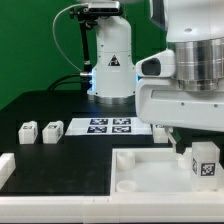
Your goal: Assemble one leg
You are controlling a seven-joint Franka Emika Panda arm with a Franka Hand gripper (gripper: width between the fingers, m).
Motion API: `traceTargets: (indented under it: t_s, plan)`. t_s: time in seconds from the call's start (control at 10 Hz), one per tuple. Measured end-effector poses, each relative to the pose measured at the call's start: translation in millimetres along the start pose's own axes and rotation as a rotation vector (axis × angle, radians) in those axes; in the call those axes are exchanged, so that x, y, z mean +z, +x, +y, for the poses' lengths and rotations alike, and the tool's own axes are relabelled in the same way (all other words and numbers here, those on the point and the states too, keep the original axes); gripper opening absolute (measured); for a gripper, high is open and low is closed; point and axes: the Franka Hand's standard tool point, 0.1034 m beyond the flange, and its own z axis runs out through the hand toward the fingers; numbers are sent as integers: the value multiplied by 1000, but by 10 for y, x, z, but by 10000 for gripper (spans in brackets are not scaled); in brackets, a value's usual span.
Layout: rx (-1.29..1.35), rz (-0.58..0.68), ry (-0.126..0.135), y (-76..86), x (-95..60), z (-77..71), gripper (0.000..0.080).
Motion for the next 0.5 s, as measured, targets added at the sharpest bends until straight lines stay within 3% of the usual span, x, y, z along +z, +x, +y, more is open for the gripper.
traceTargets:
  t_s: [0.3, 0.5]
  plan:
    - [-102, 18, 0, 20, -6, -19, 649]
    - [-102, 18, 0, 20, -5, -19, 386]
